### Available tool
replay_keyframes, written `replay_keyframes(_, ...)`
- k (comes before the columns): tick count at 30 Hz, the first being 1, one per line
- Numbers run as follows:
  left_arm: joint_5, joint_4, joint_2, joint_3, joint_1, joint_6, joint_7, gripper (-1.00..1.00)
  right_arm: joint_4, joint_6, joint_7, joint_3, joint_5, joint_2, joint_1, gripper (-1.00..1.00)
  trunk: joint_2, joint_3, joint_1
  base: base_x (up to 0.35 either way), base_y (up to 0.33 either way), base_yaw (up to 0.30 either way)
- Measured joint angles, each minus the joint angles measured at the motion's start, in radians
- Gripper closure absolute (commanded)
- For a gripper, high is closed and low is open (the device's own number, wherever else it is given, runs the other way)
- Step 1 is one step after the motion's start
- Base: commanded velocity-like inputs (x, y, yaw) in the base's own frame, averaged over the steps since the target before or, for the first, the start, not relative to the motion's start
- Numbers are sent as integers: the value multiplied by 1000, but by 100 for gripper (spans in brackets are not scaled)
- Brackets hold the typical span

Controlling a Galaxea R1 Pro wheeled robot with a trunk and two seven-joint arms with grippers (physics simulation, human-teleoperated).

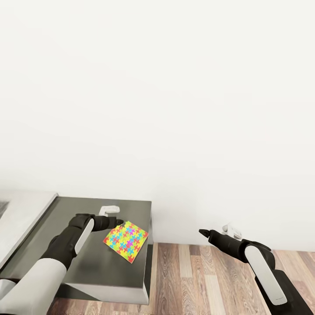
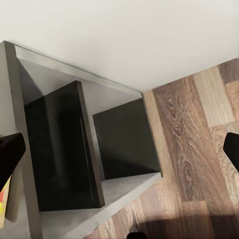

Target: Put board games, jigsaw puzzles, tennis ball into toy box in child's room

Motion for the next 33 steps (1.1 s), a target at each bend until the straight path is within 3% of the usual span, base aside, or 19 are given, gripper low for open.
replay_keyframes(33, 4, 0, 5, 3, 0, -5, -3, -100, 7, -2, 0, 0, 1, 1, 0, -100, 0, -54, 0, 0, 0, 0)
